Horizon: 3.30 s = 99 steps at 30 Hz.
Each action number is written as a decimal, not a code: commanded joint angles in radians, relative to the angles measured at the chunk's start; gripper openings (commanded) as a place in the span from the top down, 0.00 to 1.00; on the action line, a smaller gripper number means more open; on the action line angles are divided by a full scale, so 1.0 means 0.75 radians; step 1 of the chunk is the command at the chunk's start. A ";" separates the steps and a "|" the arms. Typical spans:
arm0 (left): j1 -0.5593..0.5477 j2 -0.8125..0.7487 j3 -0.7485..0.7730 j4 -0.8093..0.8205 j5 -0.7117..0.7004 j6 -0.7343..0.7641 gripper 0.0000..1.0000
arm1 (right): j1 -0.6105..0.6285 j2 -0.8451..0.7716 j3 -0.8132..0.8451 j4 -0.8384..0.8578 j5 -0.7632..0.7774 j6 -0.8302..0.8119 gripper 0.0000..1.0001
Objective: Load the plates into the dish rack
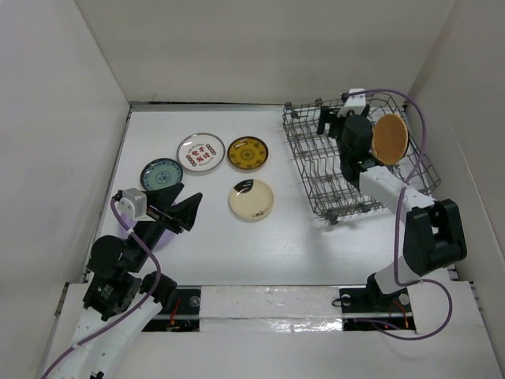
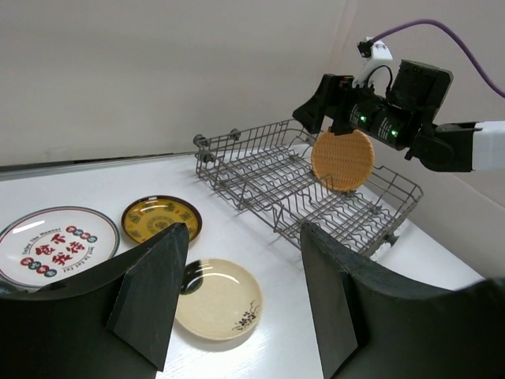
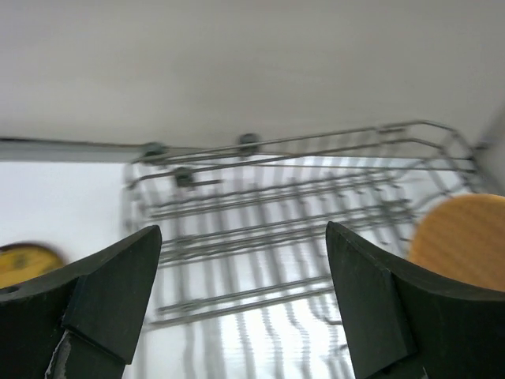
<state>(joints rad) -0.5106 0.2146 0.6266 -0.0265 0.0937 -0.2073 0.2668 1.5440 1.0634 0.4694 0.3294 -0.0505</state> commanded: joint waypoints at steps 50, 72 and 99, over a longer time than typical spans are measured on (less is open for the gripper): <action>-0.008 0.168 -0.011 0.072 -0.088 0.029 0.44 | 0.452 0.621 0.241 -0.460 -0.963 0.413 0.62; -0.008 0.066 -0.015 0.070 -0.072 0.025 0.44 | 0.540 0.442 0.253 -0.348 -1.020 0.466 1.00; -0.008 -0.047 -0.007 0.078 0.014 0.013 0.43 | -0.155 -0.036 -0.185 0.544 0.620 -0.276 1.00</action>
<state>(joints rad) -0.5106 0.1928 0.6209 -0.0254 0.0818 -0.1925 0.1535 1.4982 0.8543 0.6670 0.7261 -0.1272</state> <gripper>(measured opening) 0.571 0.036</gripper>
